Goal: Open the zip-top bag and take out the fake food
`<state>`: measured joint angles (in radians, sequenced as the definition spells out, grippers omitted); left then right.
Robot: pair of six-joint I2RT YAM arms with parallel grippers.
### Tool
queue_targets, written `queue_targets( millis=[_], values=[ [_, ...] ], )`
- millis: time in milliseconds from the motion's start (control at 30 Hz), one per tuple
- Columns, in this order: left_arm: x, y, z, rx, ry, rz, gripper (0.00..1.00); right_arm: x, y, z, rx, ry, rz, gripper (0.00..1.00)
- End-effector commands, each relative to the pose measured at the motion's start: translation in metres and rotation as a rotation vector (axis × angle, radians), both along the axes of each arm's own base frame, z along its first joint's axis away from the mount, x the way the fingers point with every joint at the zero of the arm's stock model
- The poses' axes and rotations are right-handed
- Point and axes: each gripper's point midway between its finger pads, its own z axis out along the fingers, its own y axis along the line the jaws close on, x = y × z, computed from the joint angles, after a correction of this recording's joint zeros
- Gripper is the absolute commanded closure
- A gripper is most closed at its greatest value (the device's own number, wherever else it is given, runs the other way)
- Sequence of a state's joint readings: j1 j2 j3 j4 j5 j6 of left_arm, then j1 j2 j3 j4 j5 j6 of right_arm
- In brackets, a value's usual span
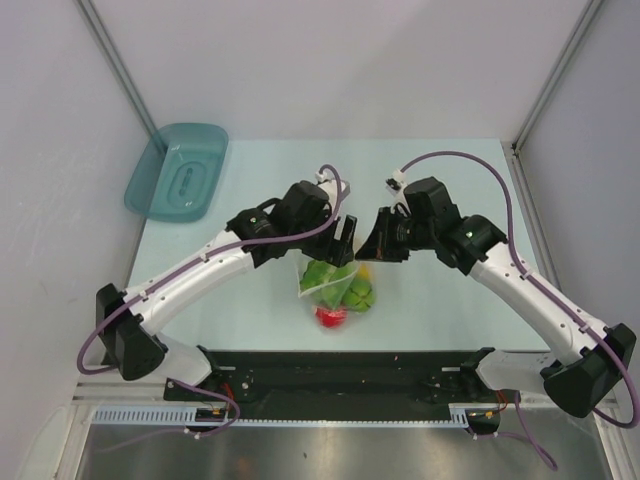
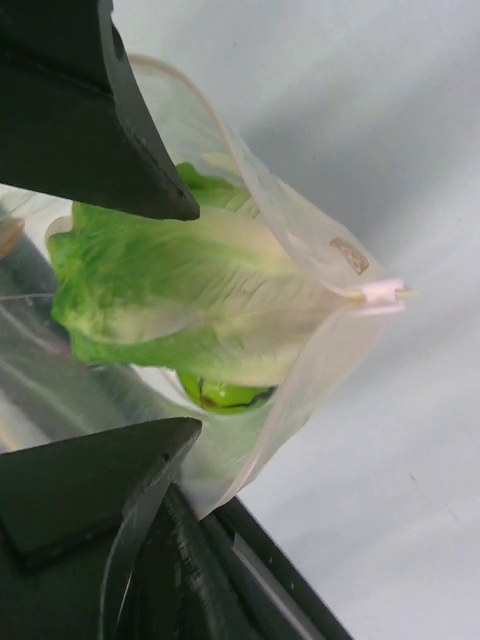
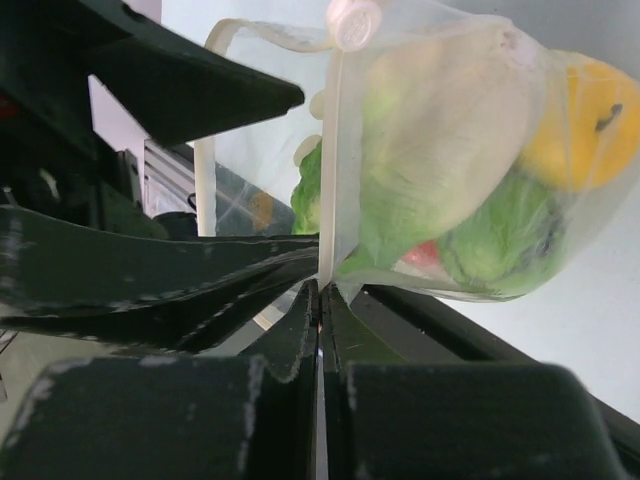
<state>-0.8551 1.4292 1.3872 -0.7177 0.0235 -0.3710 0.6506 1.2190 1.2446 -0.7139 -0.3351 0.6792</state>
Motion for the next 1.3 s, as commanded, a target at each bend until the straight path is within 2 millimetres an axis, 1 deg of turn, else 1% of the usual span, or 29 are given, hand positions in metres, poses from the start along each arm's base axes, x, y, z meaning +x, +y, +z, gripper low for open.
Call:
queue_targets(
  millis=[0, 33, 100, 200, 233, 300, 333, 433, 467, 567, 600, 633, 667, 700, 733, 767, 800, 867, 900, 967, 1000, 1100, 1133, 1167, 1200, 1267],
  values=[
    [0.016, -0.008, -0.006, 0.029, -0.106, -0.029, 0.11, -0.001, 0.005, 0.015, 0.071, -0.028, 0.008, 1.0],
    [0.017, -0.009, -0.009, 0.039, -0.114, -0.035, 0.05, -0.001, 0.005, 0.013, 0.071, -0.024, 0.007, 1.0],
    [0.018, -0.013, -0.016, 0.05, -0.119, -0.041, 0.0, -0.001, 0.004, 0.013, 0.079, -0.017, 0.004, 1.0],
    [0.019, -0.015, -0.031, 0.085, -0.124, -0.04, 0.01, -0.001, 0.0, 0.012, 0.083, -0.01, -0.006, 1.0],
    [0.02, -0.014, -0.039, 0.101, -0.117, -0.031, 0.0, 0.0, -0.002, 0.011, 0.083, -0.006, -0.012, 1.0],
    [0.02, -0.014, -0.047, 0.111, -0.11, -0.023, 0.01, 0.0, -0.006, 0.011, 0.089, -0.006, -0.024, 1.0],
    [0.018, -0.012, -0.056, 0.124, -0.095, -0.021, 0.01, -0.001, -0.007, 0.01, 0.088, -0.006, -0.025, 1.0],
    [0.016, -0.013, -0.066, 0.117, -0.08, -0.016, 0.03, -0.004, -0.012, 0.005, 0.081, 0.002, -0.035, 1.0],
    [0.014, -0.014, -0.071, 0.117, -0.065, -0.02, 0.04, -0.005, -0.013, 0.002, 0.077, 0.009, -0.037, 1.0],
    [0.011, -0.016, -0.079, 0.111, -0.035, -0.02, 0.14, -0.008, -0.016, -0.004, 0.073, 0.022, -0.045, 1.0],
    [0.009, -0.017, -0.08, 0.104, -0.027, -0.026, 0.25, -0.009, -0.016, -0.004, 0.075, 0.018, -0.046, 1.0],
    [0.009, -0.018, -0.077, 0.096, -0.024, -0.023, 0.31, -0.009, -0.017, -0.005, 0.076, 0.019, -0.047, 1.0],
    [0.008, -0.019, -0.07, 0.078, -0.031, -0.021, 0.38, -0.009, -0.017, -0.006, 0.071, 0.016, -0.05, 1.0],
    [0.007, -0.019, -0.067, 0.068, -0.032, -0.02, 0.49, -0.009, -0.018, -0.009, 0.065, 0.019, -0.05, 1.0],
    [0.008, -0.02, -0.058, 0.049, -0.043, -0.016, 0.55, -0.01, -0.019, -0.01, 0.057, 0.018, -0.049, 1.0],
    [0.007, -0.019, -0.053, 0.049, -0.043, -0.013, 0.6, -0.009, -0.021, -0.012, 0.046, 0.013, -0.049, 1.0],
    [0.006, -0.018, -0.045, 0.038, -0.048, -0.014, 0.72, -0.01, -0.022, -0.014, 0.037, 0.016, -0.049, 1.0],
    [0.002, -0.018, -0.029, 0.013, -0.053, -0.024, 0.8, -0.008, -0.024, -0.015, 0.024, 0.004, -0.054, 1.0],
    [-0.001, -0.016, -0.016, -0.015, -0.066, -0.027, 0.88, -0.007, -0.025, -0.016, 0.018, 0.0, -0.058, 1.0],
    [-0.011, -0.016, -0.005, -0.051, -0.062, -0.056, 0.96, -0.003, -0.027, -0.014, 0.007, -0.021, -0.07, 1.0],
    [-0.016, -0.014, 0.005, -0.078, -0.07, -0.061, 1.0, -0.002, -0.029, -0.014, -0.003, -0.02, -0.079, 1.0],
    [-0.035, -0.01, 0.009, -0.112, -0.06, -0.105, 1.0, 0.008, -0.037, -0.008, -0.026, -0.045, -0.122, 1.0],
    [-0.042, -0.006, 0.013, -0.134, -0.069, -0.116, 1.0, 0.012, -0.038, -0.001, -0.023, -0.061, -0.133, 1.0],
    [-0.051, -0.008, 0.014, -0.15, -0.069, -0.144, 1.0, 0.017, -0.043, -0.001, -0.029, -0.063, -0.149, 1.0],
    [-0.055, -0.006, 0.014, -0.159, -0.069, -0.148, 1.0, 0.019, -0.044, 0.001, -0.031, -0.067, -0.149, 1.0],
    [-0.065, -0.002, 0.022, -0.217, -0.091, -0.164, 1.0, 0.024, -0.049, 0.001, -0.032, -0.063, -0.154, 1.0]
  ],
)
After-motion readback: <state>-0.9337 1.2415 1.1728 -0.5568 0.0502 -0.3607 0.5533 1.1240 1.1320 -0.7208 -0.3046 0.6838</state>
